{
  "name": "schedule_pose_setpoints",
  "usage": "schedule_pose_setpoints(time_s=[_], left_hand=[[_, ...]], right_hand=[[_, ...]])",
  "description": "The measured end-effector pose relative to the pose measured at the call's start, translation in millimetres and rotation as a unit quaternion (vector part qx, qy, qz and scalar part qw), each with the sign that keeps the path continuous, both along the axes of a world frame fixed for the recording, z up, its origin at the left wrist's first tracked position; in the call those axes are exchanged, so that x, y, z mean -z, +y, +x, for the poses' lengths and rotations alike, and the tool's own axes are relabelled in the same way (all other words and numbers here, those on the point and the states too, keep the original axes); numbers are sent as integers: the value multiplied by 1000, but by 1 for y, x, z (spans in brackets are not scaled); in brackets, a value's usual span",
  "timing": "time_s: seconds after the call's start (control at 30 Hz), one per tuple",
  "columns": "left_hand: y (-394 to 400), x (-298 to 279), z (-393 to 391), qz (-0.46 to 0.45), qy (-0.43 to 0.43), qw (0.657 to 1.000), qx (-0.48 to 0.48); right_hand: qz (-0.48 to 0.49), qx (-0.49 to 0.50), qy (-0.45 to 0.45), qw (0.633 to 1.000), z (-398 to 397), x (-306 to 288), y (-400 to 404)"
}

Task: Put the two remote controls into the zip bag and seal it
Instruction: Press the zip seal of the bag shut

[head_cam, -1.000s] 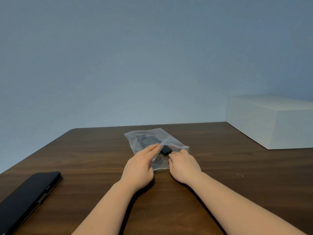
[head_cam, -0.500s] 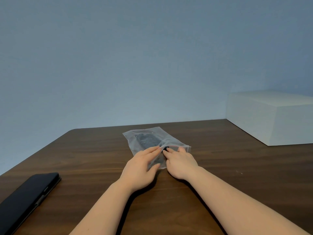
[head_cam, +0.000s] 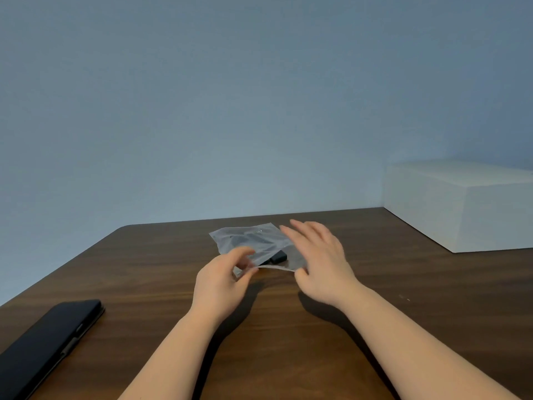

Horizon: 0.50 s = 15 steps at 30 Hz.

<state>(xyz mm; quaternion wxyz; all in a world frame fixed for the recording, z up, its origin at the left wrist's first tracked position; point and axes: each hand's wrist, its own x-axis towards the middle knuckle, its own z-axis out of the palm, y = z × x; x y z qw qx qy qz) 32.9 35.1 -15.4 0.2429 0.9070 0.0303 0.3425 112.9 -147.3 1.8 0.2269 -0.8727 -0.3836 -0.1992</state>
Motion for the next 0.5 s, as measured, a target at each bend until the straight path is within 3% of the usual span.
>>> schedule_pose_setpoints(time_s=[0.13,0.27,0.5], left_hand=[[1,0,0,24,6,999,29],[-4,0,-1,58,31,995,69],[2,-3,-2,93,-9,994,51]], right_hand=[[-76,-60,-30,995,-5,6,11],[-70,-83,-32,994,-4,5,16],[-37,-71,5,997,-3,1,10]])
